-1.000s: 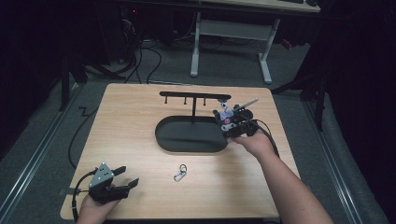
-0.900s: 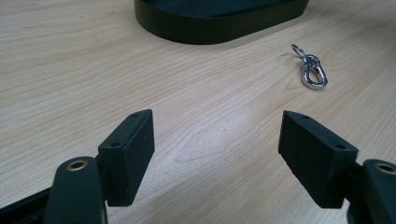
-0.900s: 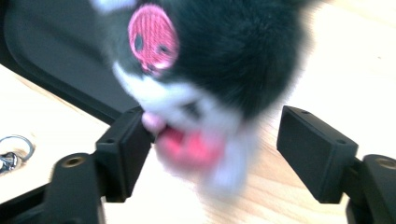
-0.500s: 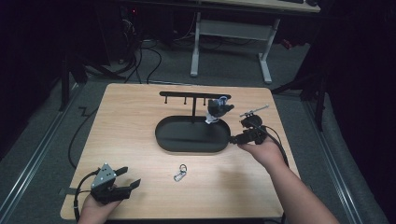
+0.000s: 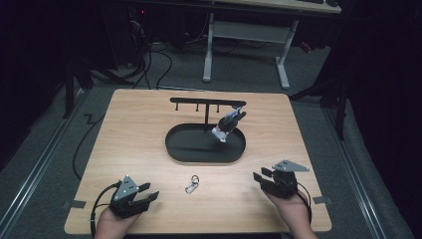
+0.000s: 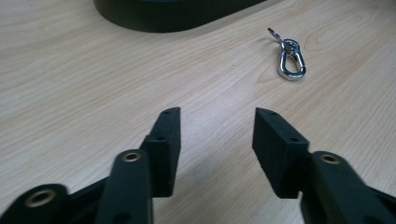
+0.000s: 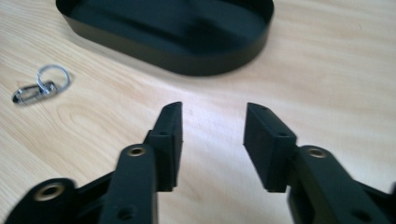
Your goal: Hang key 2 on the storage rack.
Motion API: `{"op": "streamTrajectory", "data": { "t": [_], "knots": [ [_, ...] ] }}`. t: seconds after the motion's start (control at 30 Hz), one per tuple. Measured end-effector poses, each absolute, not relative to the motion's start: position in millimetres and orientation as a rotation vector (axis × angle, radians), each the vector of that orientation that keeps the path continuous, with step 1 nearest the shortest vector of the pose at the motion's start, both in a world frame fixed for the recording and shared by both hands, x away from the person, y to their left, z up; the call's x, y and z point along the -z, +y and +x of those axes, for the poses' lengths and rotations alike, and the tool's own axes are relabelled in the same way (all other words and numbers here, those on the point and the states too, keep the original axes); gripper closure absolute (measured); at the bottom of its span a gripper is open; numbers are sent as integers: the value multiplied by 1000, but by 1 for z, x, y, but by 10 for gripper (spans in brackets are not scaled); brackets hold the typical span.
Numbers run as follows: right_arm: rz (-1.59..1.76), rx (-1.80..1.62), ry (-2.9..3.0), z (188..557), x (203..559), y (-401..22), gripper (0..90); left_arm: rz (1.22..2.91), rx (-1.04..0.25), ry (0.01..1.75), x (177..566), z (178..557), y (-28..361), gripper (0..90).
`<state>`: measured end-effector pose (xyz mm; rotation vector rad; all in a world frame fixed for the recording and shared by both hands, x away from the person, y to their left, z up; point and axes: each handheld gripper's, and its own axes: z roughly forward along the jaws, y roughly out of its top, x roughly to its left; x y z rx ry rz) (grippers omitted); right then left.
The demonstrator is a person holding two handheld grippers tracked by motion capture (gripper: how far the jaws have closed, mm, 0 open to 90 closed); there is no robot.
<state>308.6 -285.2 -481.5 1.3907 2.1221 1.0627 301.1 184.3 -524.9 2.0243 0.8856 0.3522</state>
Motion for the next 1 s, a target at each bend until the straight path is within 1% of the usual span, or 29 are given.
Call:
{"op": "streamTrajectory", "data": {
  "t": [0.03,0.07,0.1,0.13,0.17,0.2,0.3,0.33,0.37,0.4,0.5,0.53,0.63,0.67,0.77,0.8,0.87,1.0],
  "knots": [
    [1391,-1063,2122,309,481,-285,628,2027,-340,894,525,303,181,551],
    [1407,-1078,2096,303,488,-288,672,2035,-330,899,524,305,176,584],
    [1403,-1099,2069,293,500,-294,750,2051,-323,903,524,307,171,661],
    [1405,-1098,2065,288,505,-295,787,2065,-319,908,523,310,165,697],
    [1405,-1098,2065,288,505,-295,787,2084,-326,912,523,313,159,697],
    [1399,-1102,2083,285,507,-297,793,2103,-341,916,522,316,151,721],
    [1334,-1097,2108,278,504,-297,792,2142,-383,917,520,326,128,827],
    [1342,-1145,2111,278,505,-298,774,2154,-386,916,521,329,120,879],
    [1343,-1154,2114,278,505,-298,762,2161,-385,915,522,332,114,895],
    [1343,-1154,2114,278,505,-298,762,2175,-380,913,523,335,106,895],
    [1297,-1163,2159,280,507,-294,725,2207,-356,888,526,341,79,900],
    [1292,-1166,2168,280,508,-294,721,2207,-356,888,526,341,79,900],
    [1287,-1172,2186,280,509,-293,713,2232,-317,832,525,334,62,900],
    [1290,-1169,2188,280,509,-292,711,2232,-317,832,525,334,62,900],
    [1282,-1183,2199,281,509,-291,701,2230,-270,799,525,325,47,900],
    [1287,-1187,2203,281,509,-291,700,2231,-246,774,526,322,35,900],
    [1288,-1191,2212,281,510,-290,699,2232,-240,764,526,320,30,900],
    [1290,-1185,2226,281,510,-288,697,2239,-204,696,526,318,-3,900]
  ]
}}
